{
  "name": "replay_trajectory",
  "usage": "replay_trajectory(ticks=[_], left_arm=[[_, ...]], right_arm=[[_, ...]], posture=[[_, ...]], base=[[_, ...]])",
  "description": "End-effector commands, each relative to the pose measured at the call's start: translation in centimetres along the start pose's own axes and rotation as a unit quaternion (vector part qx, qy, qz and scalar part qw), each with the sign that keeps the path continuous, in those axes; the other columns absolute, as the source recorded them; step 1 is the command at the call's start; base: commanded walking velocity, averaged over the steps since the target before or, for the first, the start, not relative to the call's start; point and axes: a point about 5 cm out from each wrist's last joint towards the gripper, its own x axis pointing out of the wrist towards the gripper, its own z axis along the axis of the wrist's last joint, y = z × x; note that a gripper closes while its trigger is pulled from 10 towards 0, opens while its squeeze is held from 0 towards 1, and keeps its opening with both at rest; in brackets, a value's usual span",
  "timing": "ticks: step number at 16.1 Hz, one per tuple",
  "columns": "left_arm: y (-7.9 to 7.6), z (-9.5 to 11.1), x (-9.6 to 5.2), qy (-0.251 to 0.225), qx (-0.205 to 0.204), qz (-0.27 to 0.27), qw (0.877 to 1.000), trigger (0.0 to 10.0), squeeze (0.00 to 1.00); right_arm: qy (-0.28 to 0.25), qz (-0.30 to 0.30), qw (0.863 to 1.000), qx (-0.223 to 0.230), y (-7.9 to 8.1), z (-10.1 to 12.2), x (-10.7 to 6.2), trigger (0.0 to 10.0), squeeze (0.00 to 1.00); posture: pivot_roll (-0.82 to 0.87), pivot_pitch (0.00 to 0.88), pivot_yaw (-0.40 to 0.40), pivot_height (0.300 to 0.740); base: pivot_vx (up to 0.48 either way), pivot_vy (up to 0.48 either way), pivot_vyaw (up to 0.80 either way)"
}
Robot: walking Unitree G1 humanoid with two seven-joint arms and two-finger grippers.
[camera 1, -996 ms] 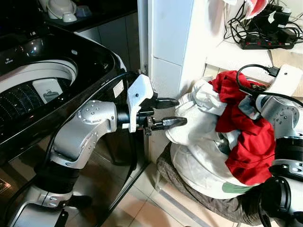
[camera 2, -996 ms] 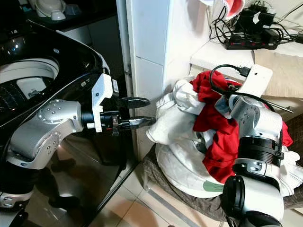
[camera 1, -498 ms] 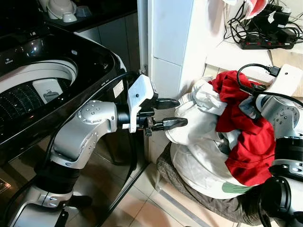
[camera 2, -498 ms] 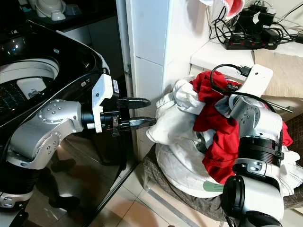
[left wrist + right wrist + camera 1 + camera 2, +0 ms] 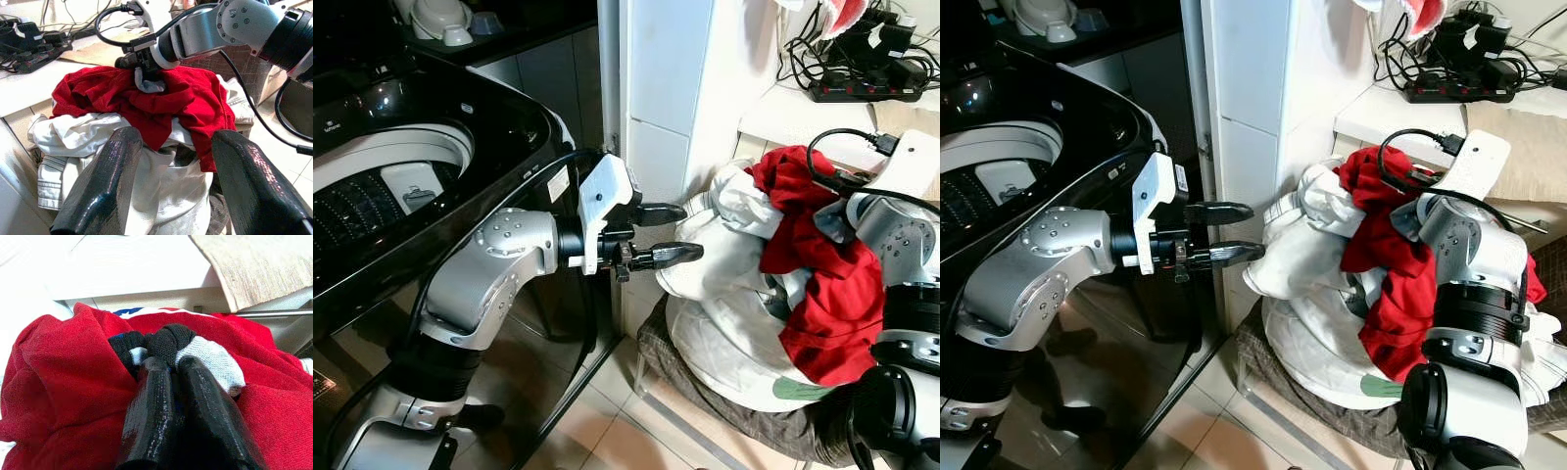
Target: Clothes washing
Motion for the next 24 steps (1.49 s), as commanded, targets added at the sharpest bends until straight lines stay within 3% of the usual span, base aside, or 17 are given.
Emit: replay_trajectory(ticks=[1,3,5,7,9,10,12,14,16,18,20,22,23,24], left_arm=[[0.5,0.7,-0.2,-0.011,0.008,0.015,1.000,10.0,0.00],[1.2,1.7,-0.3,-0.041,0.015,0.048,0.998,10.0,0.00],[2.1,3.2,-0.1,-0.077,0.049,0.100,0.991,10.0,0.00],[2.8,4.4,0.3,-0.106,0.057,0.137,0.983,10.0,0.00],[3.4,5.9,0.9,-0.148,0.040,0.170,0.973,10.0,0.00],[3.4,6.8,1.2,-0.179,0.032,0.173,0.968,10.0,1.00],[3.1,7.6,1.8,-0.195,0.057,0.171,0.964,10.0,1.00],[2.9,8.1,2.1,-0.211,0.066,0.169,0.961,10.0,1.00],[2.7,7.9,2.2,-0.211,0.068,0.164,0.961,10.0,1.00],[2.6,7.5,2.1,-0.215,0.055,0.164,0.961,10.0,1.00],[3.6,7.5,1.7,-0.255,-0.028,0.195,0.947,10.0,1.00],[4.8,7.7,1.1,-0.291,-0.102,0.238,0.921,10.0,1.00],[6.0,7.6,0.5,-0.323,-0.181,0.271,0.888,10.0,1.00],[6.3,7.4,0.4,-0.333,-0.222,0.273,0.875,10.0,1.00]], right_arm=[[-0.039,-0.012,0.999,-0.007,-0.3,1.8,-0.8,0.0,0.00],[-0.118,0.000,0.993,0.009,0.0,5.2,-2.3,0.0,0.00],[-0.167,0.044,0.985,0.001,1.0,8.1,-4.0,0.0,0.00],[-0.182,0.086,0.980,-0.008,2.0,9.1,-5.0,0.0,0.00],[-0.160,0.201,0.966,0.036,4.5,9.0,-6.2,0.0,0.00],[-0.141,0.270,0.951,0.062,6.1,8.4,-7.0,0.0,0.00],[-0.109,0.389,0.909,0.104,8.8,7.0,-8.6,0.0,0.00],[-0.093,0.467,0.870,0.124,10.0,6.3,-9.8,0.0,0.00],[-0.087,0.516,0.841,0.138,10.3,6.0,-10.6,0.0,0.00],[-0.085,0.573,0.801,0.152,10.1,5.9,-12.0,0.0,0.00],[-0.089,0.606,0.779,0.135,9.9,5.6,-13.1,0.0,0.00],[-0.090,0.617,0.770,0.132,9.9,5.5,-13.5,0.0,0.00],[-0.093,0.627,0.762,0.132,9.8,5.5,-13.8,0.0,0.00],[-0.094,0.628,0.761,0.132,9.8,5.5,-13.9,0.0,0.00]], posture=[[-0.05,0.000,0.022,0.740],[-0.05,0.000,0.019,0.740],[-0.06,0.000,0.020,0.740],[-0.07,0.000,0.020,0.740],[-0.07,0.000,0.019,0.740],[-0.07,0.000,0.019,0.740],[-0.07,0.000,0.013,0.740],[-0.06,0.000,0.005,0.740],[-0.06,0.000,0.003,0.740],[-0.06,0.000,0.000,0.740],[-0.06,0.000,0.001,0.740],[-0.07,0.000,0.004,0.740],[-0.07,0.000,0.004,0.740],[-0.07,0.000,0.004,0.740]], base=[[0.000,0.000,0.00],[0.000,0.000,0.00],[0.000,0.000,0.00],[0.000,0.000,0.00],[0.000,0.000,0.00],[0.000,0.000,0.00],[0.000,0.000,0.00],[0.000,0.000,0.00],[0.000,0.000,0.00],[0.000,0.000,0.00],[0.000,0.000,0.00],[0.000,0.000,0.00],[0.000,0.000,0.00],[0.000,0.000,0.00]])
